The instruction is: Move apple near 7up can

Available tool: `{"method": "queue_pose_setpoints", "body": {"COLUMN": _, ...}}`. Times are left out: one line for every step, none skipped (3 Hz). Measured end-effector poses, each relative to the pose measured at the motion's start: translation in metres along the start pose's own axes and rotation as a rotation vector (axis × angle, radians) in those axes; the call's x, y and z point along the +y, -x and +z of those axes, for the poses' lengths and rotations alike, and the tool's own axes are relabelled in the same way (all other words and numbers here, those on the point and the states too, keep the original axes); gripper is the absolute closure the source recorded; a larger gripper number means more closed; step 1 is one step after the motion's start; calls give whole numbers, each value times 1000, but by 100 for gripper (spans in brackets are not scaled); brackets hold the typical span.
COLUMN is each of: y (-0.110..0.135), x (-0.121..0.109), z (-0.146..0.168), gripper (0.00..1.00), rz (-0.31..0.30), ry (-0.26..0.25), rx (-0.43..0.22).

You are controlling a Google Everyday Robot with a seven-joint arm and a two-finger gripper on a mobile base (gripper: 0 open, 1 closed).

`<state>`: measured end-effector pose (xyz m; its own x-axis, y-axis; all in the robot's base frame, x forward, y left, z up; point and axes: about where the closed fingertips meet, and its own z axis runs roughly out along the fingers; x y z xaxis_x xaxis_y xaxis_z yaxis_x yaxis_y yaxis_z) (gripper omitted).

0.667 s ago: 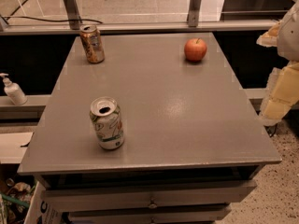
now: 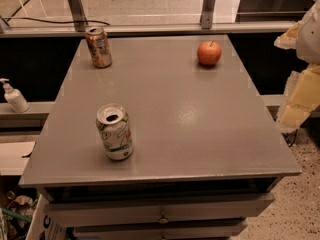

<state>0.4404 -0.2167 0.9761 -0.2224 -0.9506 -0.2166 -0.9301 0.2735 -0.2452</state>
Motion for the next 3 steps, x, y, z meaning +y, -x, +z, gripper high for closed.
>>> {"method": "queue_pose_setpoints", "body": {"y": 6, "x": -23, "z": 8, "gripper": 0, "rz": 37, "ry": -3, "rx": -102}}
{"method": "queue_pose_setpoints", "body": {"y": 17, "x": -37, "z": 18, "gripper": 0, "rz": 59, "ry": 13, "rx": -195}}
{"method": "queue_pose_setpoints", "body": {"y": 29, "x": -48, "z": 33, "gripper": 0, "rz": 69, "ry": 24, "rx": -267}}
